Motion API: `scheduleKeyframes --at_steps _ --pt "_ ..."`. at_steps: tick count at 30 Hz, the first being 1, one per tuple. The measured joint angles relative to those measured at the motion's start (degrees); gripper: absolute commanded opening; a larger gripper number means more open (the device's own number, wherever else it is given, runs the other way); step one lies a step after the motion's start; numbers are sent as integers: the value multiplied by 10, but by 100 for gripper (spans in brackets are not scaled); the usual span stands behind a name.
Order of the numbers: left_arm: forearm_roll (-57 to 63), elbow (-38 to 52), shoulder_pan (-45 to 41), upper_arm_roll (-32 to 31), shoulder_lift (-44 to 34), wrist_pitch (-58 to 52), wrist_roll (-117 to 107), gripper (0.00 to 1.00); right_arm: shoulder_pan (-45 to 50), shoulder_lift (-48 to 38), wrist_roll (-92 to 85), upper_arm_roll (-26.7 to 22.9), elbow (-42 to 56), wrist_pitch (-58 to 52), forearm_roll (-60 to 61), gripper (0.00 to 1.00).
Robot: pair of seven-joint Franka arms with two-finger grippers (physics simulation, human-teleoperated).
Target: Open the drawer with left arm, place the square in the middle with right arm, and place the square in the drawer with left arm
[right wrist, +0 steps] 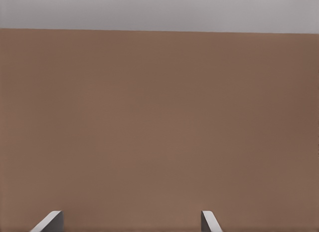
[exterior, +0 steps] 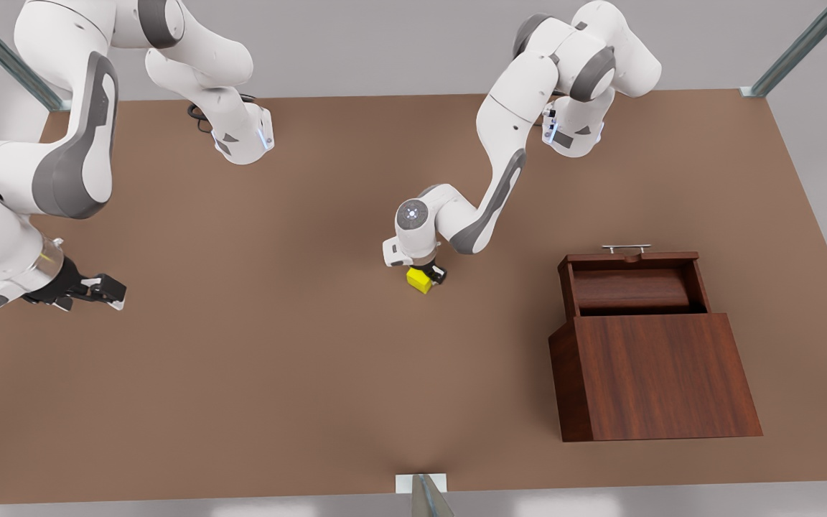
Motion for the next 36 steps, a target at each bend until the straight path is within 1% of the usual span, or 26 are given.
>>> scheduleKeyframes --at_steps 4,7,8,10,12,15,17,20,25,26,30,31,32,33,36 --pt "5 8 1 2 -15 -22 3 64 -1 -1 0 0 0 -1 0 100" --pt "3 9 6 9 -68 -70 8 64 -1 -2 0 0 0 -3 0 100" --pt "-2 9 9 18 -97 -98 13 64 -1 -2 0 0 0 -1 0 100" --pt "-20 9 7 51 -155 -170 56 64 -1 -1 0 0 0 -2 0 100" --pt "-40 8 9 97 -198 -235 132 64 -1 -1 0 0 0 -1 0 100" --pt "-60 1 9 174 -236 -296 257 64 -1 -1 0 0 0 -1 0 100" --pt "-67 0 6 232 -245 -325 358 64 -1 -1 0 0 0 -1 0 100" --pt "-73 -12 9 306 -245 -325 492 64 -1 0 0 0 0 0 0 100" --pt "-79 -50 9 392 -242 -320 610 64 -1 0 0 0 0 0 0 100" --pt "-79 -50 17 400 -237 -319 628 64 -1 0 0 0 0 0 0 100" --pt "-82 -50 49 401 -210 -302 663 66 -1 0 0 0 0 0 0 100" --pt "-84 -51 57 401 -205 -302 669 68 -1 0 0 0 0 0 0 100" --pt "-86 -54 58 401 -205 -301 674 78 -1 0 0 0 0 0 0 100" --pt "-88 -57 66 401 -202 -298 674 100 -1 0 0 0 0 0 0 100" --pt "-93 -60 67 402 -197 -297 673 100 -1 0 0 0 0 0 0 100"
